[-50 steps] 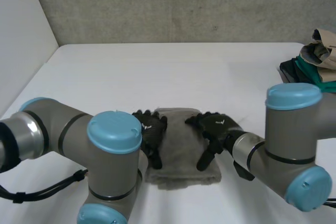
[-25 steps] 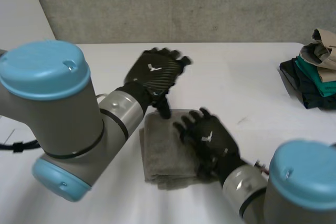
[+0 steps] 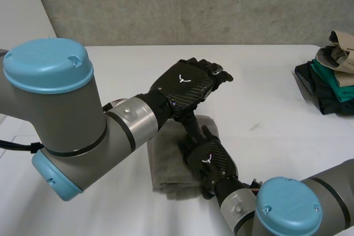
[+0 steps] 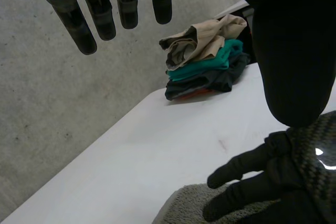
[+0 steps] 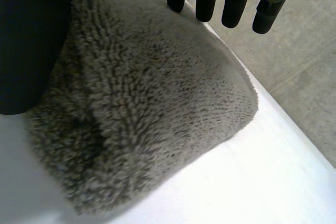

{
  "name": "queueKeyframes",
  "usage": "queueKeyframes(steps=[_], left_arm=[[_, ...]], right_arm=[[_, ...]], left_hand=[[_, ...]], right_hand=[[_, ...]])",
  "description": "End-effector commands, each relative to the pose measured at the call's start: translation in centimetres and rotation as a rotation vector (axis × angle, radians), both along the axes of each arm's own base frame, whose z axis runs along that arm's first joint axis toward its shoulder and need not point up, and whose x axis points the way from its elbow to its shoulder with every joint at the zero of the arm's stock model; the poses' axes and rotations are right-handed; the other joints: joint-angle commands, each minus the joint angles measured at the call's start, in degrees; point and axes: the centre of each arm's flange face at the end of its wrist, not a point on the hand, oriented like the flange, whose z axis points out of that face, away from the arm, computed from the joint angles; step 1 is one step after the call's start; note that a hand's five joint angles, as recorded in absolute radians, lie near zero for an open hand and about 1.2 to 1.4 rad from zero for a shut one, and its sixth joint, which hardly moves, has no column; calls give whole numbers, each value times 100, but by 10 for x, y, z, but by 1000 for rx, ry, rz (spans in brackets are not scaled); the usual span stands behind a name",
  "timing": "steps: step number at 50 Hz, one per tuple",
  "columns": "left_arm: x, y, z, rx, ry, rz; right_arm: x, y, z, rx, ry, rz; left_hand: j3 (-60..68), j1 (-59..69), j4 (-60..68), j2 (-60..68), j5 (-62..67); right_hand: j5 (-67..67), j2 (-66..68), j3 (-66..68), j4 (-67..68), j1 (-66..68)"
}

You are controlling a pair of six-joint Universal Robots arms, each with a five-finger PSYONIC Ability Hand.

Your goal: Fold the laundry.

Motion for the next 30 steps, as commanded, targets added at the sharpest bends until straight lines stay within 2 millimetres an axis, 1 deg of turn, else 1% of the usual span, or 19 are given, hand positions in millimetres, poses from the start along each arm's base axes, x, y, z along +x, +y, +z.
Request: queueKeyframes(steps=[1,4,8,11,12,13,16,17,19,20,21,24,25,28,29,30], left_arm=[[0,-1,0,-1,1,1],[1,-3,1,-5,4,7],[2,-4,3,-7,8,12],[2,-5,4,-9,9,13],[2,-5,4,-11,10,13],[3,-5,6,-17,13,16],[6,-9,9,-22,18,38],[9,-11,14,-34,23,57],[12,-14,20,-48,33,80],[14,-15,25,-58,41,91],[18,-16,33,-74,57,113],[24,-18,44,-95,76,136],[26,-20,49,-109,86,145],[28,-20,55,-121,95,150],[28,-21,58,-128,101,153],[29,-20,58,-130,102,153]], right_arm=[[7,-8,7,-37,-34,-4],[9,-11,7,-42,-37,-2],[14,-14,7,-48,-46,10],[20,-21,12,-75,-78,10],[22,-23,14,-81,-91,9],[26,-26,19,-103,-119,10],[30,-37,30,-149,-164,1],[32,-49,41,-184,-194,-13],[31,-67,54,-220,-222,-50],[30,-76,60,-237,-235,-66],[29,-90,72,-266,-256,-88],[25,-114,95,-325,-292,-121],[23,-128,112,-362,-314,-139],[11,-155,134,-412,-338,-184],[-1,-173,147,-443,-360,-221],[-8,-182,153,-456,-374,-239]], left_hand=[[47,62,58,35,-32],[47,62,58,35,-32],[47,62,58,35,-32],[47,62,58,35,-32],[47,62,58,35,-32],[47,62,58,35,-32],[47,62,58,35,-32],[63,79,74,52,-16],[47,62,58,35,-32],[47,62,58,35,-32],[47,62,58,35,-32],[47,62,58,35,-32],[30,46,41,18,-49],[30,45,41,18,-49],[30,45,41,18,-49],[13,29,24,2,-66]], right_hand=[[-250,-98,-202,-206,-175],[110,262,158,154,185],[1421,1573,1469,1465,1496],[3703,3855,3751,3747,3778],[4894,5046,4942,4937,4969],[6731,6884,6780,6775,6806],[6750,6902,6798,6794,6825],[6750,6902,6798,6794,6825],[6750,6902,6798,6794,6825],[6750,6902,6798,6794,6825],[6750,6902,6798,6794,6825],[6750,6902,6798,6794,6825],[6750,6902,6798,6794,6825],[6750,6902,6798,6794,6825],[6750,6902,6798,6794,6825],[6750,6902,6798,6794,6825]])
